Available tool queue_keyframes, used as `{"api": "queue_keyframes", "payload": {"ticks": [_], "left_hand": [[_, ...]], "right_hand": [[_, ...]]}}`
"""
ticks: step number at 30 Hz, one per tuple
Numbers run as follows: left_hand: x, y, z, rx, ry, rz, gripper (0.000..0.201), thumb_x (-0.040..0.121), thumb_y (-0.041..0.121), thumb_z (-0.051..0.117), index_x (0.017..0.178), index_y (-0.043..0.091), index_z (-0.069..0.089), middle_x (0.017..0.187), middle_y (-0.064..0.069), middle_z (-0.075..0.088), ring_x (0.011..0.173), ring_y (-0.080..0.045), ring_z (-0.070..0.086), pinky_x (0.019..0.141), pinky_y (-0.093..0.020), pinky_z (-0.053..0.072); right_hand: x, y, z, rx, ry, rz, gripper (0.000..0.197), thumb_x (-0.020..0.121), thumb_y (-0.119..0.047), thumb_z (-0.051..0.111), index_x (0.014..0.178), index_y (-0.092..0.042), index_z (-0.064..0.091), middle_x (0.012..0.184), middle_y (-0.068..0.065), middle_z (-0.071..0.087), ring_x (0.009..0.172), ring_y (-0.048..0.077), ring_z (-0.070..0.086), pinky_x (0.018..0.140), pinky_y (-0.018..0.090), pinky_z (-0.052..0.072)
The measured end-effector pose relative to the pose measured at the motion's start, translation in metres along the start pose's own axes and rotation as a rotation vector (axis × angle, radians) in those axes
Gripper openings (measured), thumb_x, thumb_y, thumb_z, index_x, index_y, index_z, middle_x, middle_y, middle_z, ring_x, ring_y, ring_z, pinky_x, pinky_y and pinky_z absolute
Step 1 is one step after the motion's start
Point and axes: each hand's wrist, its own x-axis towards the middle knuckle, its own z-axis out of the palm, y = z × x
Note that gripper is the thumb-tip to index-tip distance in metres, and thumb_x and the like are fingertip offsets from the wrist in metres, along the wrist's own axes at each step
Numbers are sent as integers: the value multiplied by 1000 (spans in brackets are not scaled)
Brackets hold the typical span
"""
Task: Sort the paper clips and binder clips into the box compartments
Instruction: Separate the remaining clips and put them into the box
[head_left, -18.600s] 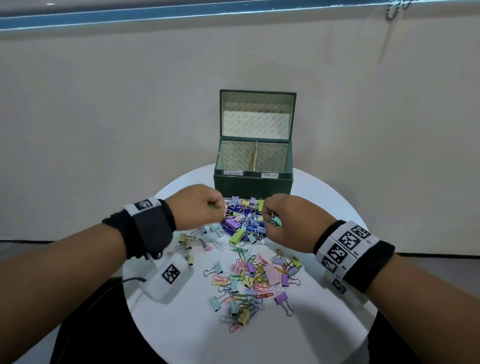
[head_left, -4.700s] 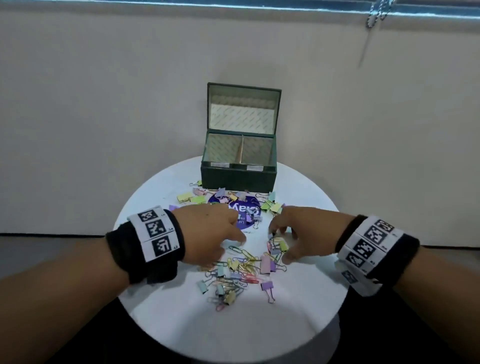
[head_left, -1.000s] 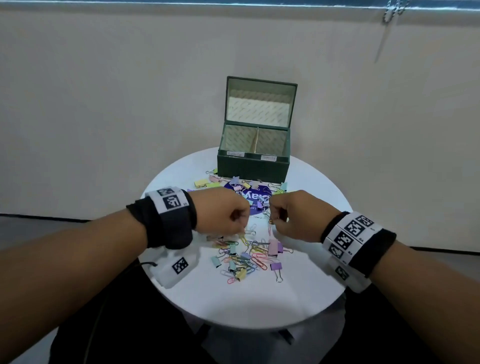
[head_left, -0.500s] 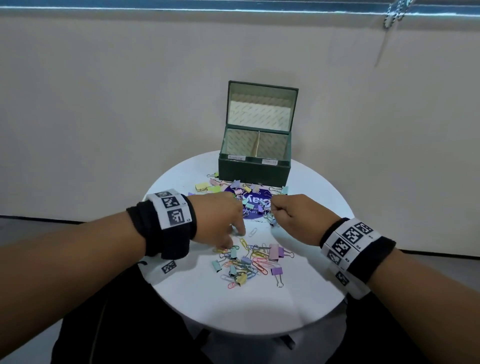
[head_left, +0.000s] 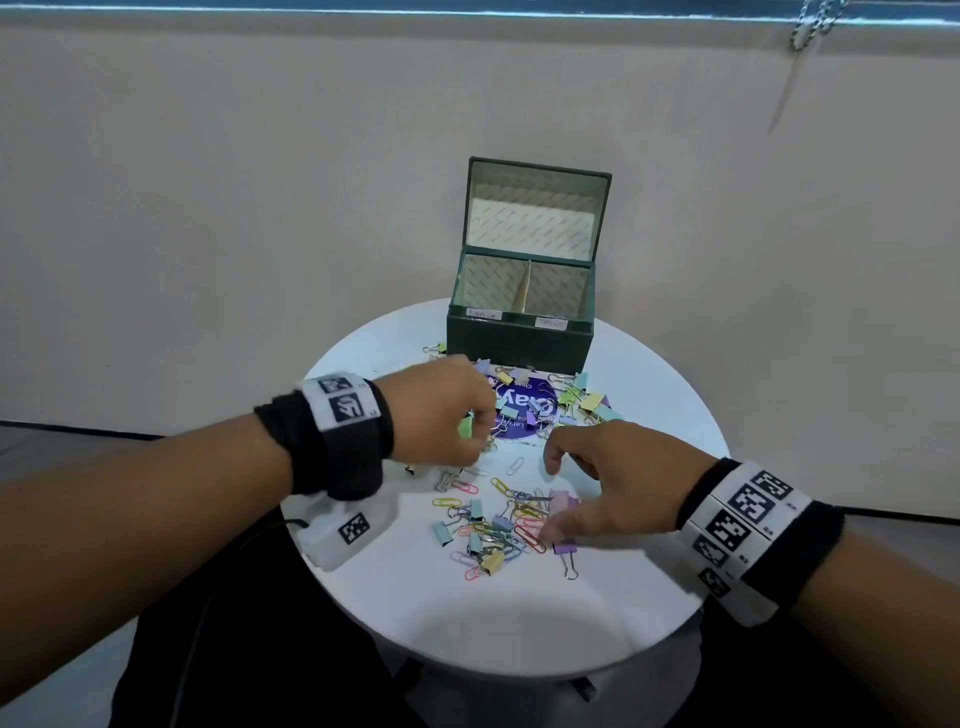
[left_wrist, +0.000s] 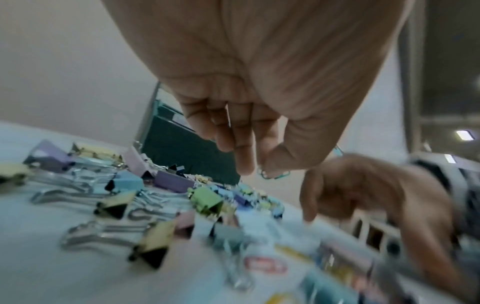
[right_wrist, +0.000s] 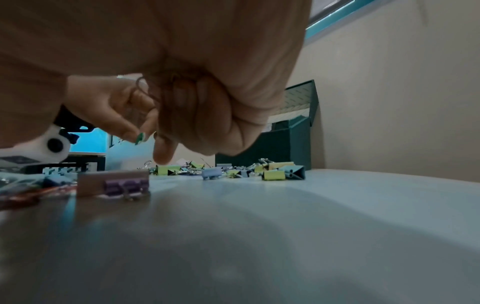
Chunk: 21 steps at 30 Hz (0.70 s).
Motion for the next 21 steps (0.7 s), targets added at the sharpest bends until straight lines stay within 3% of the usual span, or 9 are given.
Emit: {"api": "queue_keyframes", "payload": {"ticks": [4, 6, 8, 10, 13, 15, 17, 19, 21], "left_hand": [[-9, -11, -18, -413, 48, -248, 12, 82, 13, 72, 75, 20, 64, 78, 5, 74, 74, -14, 70, 72, -41, 59], [-13, -15, -19, -700, -8, -306, 14, 88, 2, 64, 93, 15, 65, 76, -2, 74, 72, -24, 71, 59, -36, 57], [-13, -18, -16, -930, -101, -359, 31, 93, -6, 53, 109, 15, 68, 73, -7, 65, 66, -23, 67, 54, -28, 52], [-12, -17, -10, -1027, -151, -392, 36, 94, -9, 43, 103, 9, 73, 72, -7, 62, 63, -19, 62, 53, -24, 51], [-13, -13, -5, -1086, -182, -422, 33, 92, -9, 41, 89, 5, 71, 78, -10, 66, 62, -16, 60, 56, -24, 49], [-13, -12, -4, -892, -217, -355, 22, 90, 0, 56, 91, 16, 72, 73, -1, 62, 61, -14, 53, 57, -24, 45], [-15, -9, -5, -397, -273, -218, 17, 87, 24, 72, 103, 33, 71, 72, 12, 56, 64, -9, 49, 64, -23, 43], [-16, -1, -2, -26, -305, -99, 36, 84, 44, 73, 119, 42, 64, 80, 18, 50, 77, -5, 51, 73, -23, 43], [-18, 6, 4, 131, -299, -46, 42, 87, 47, 67, 127, 42, 61, 89, 19, 44, 91, -8, 52, 80, -26, 44]], "right_hand": [[-3, 3, 5, -69, 20, 8, 43, 73, -66, 71, 102, -37, 61, 69, -14, 46, 64, -2, 42, 57, 24, 32], [0, 5, 4, -62, 103, 48, 35, 76, -59, 68, 102, -36, 63, 68, -15, 47, 66, -1, 45, 58, 24, 33], [3, 5, 2, -47, 156, 98, 41, 79, -57, 65, 115, -37, 62, 75, -19, 52, 75, 5, 50, 67, 25, 41], [4, 5, 1, -42, 179, 90, 46, 80, -60, 65, 120, -38, 60, 82, -21, 57, 80, 9, 52, 73, 28, 45], [3, 0, 2, -50, 144, 4, 44, 76, -66, 68, 108, -35, 65, 68, -18, 49, 67, 1, 48, 64, 25, 38], [0, -5, 4, -42, 74, -50, 53, 71, -72, 69, 111, -37, 65, 86, -21, 60, 78, 0, 54, 73, 26, 45], [1, -8, 7, -57, 27, -90, 61, 68, -74, 69, 119, -42, 63, 107, -18, 67, 91, 6, 60, 84, 29, 51], [6, -11, 12, -93, 11, -113, 59, 70, -71, 68, 122, -43, 61, 112, -15, 69, 98, 10, 62, 87, 31, 52], [13, -15, 15, -108, 7, -128, 45, 78, -62, 67, 117, -41, 64, 107, -13, 71, 96, 13, 62, 85, 32, 53]]}}
